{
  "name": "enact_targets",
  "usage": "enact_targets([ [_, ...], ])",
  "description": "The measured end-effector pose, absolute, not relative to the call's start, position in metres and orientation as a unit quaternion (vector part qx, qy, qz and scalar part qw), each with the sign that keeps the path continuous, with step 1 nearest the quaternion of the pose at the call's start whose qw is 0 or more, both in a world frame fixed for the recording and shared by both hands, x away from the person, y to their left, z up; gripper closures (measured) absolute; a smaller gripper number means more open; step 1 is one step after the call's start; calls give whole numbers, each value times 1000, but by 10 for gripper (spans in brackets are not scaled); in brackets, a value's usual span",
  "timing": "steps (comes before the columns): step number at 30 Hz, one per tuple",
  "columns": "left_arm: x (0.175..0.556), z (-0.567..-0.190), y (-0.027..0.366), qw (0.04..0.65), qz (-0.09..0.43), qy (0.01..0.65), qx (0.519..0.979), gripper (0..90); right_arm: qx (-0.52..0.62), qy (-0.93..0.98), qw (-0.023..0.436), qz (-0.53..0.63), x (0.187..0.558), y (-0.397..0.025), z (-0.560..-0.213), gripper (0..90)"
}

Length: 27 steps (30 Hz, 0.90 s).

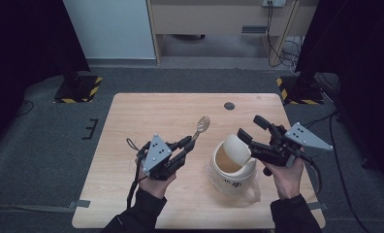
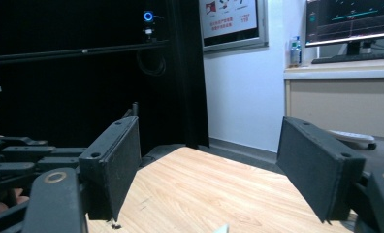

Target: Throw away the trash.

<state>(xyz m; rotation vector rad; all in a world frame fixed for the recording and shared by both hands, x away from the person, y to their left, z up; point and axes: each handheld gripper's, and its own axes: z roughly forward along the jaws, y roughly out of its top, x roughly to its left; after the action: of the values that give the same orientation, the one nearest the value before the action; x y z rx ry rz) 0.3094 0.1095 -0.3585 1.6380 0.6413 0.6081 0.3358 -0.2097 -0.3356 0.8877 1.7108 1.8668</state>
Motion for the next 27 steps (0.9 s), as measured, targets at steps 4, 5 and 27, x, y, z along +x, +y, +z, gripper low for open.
enact_targets([
  [4, 309, -359, 99, 600, 254, 269, 709, 788, 319, 623, 219, 680, 336, -207, -337, 262],
  [5, 309, -359, 97, 600, 253, 267, 710, 788, 317, 623, 214, 683, 336, -206, -337, 268],
  [27, 302, -364, 59, 604, 235, 234, 725, 788, 306, 648, 135, 684, 338, -192, -343, 602],
])
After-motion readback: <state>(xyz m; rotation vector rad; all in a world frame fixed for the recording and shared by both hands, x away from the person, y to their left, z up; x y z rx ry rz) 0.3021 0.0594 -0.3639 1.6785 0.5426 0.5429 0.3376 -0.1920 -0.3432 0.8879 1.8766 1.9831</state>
